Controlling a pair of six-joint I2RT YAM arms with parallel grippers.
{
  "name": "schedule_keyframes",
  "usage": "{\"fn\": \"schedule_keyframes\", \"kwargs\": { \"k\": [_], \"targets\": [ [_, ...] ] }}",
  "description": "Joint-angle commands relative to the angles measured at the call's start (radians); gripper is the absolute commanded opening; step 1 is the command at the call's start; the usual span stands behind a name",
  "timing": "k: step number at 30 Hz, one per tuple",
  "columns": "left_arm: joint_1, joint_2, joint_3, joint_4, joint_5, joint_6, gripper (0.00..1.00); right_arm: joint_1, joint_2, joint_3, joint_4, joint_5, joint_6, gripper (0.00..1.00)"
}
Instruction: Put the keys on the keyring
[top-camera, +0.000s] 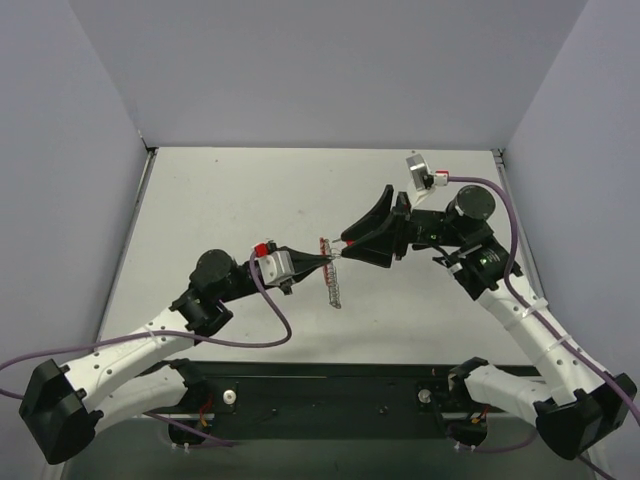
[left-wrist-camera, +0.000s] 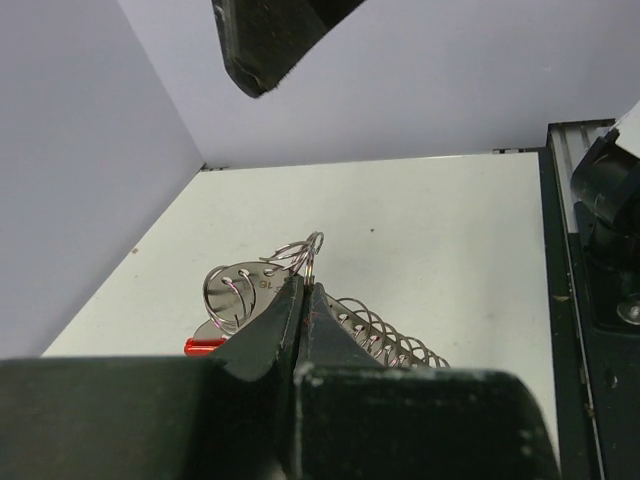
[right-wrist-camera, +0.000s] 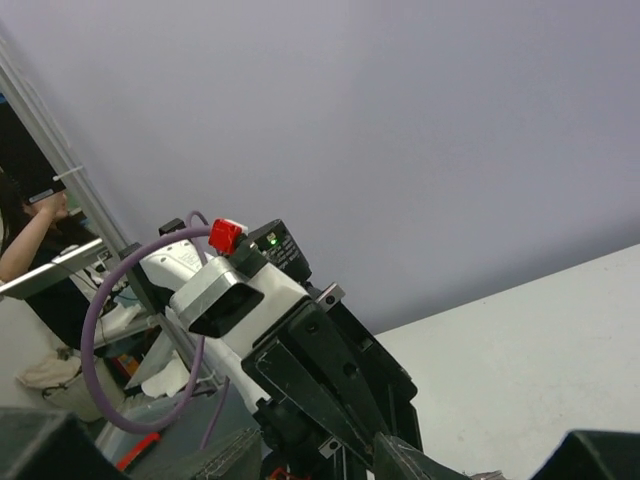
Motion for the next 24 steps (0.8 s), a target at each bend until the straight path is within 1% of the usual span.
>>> {"fn": "schedule_keyframes", "kwargs": {
  "k": [1, 3, 6, 7, 10, 11, 14, 16, 19, 24],
  "targets": [
    [-0.01, 0.003, -0.04, 0.203, -0.021, 0.095, 0.0, -0.022, 0.021, 0.014, 0.123, -0.053, 0.018, 0.47],
    [-0.025, -0.002, -0.073, 0.248, -0.033, 0.133, 0.0, -0.033, 0.032, 0.009, 0.148, -0.059, 0.036, 0.47],
    [-0.042, -0.01, -0.142, 0.365, -0.05, 0.205, 0.0, -0.051, 0.041, -0.007, 0.194, -0.065, 0.07, 0.47],
    [-0.05, -0.013, -0.157, 0.409, -0.047, 0.246, 0.0, -0.054, 0.046, -0.018, 0.208, -0.069, 0.084, 0.47],
    [-0.062, -0.022, -0.205, 0.463, -0.019, 0.308, 0.0, -0.074, 0.058, -0.038, 0.301, -0.077, 0.139, 0.46],
    [-0.065, -0.025, -0.223, 0.478, 0.023, 0.322, 0.0, -0.079, 0.065, -0.044, 0.326, -0.085, 0.156, 0.46],
    [-0.065, -0.03, -0.261, 0.521, 0.135, 0.435, 0.0, -0.098, 0.084, -0.063, 0.43, -0.1, 0.237, 0.45],
    [-0.064, -0.033, -0.28, 0.565, 0.179, 0.494, 0.0, -0.109, 0.093, -0.07, 0.503, -0.105, 0.294, 0.44],
    [-0.064, -0.033, -0.306, 0.645, 0.232, 0.503, 0.0, -0.124, 0.11, -0.083, 0.588, -0.119, 0.358, 0.43],
    [-0.067, -0.019, -0.315, 0.73, 0.314, 0.509, 0.0, -0.141, 0.113, -0.093, 0.619, -0.125, 0.38, 0.42]
  ]
}}
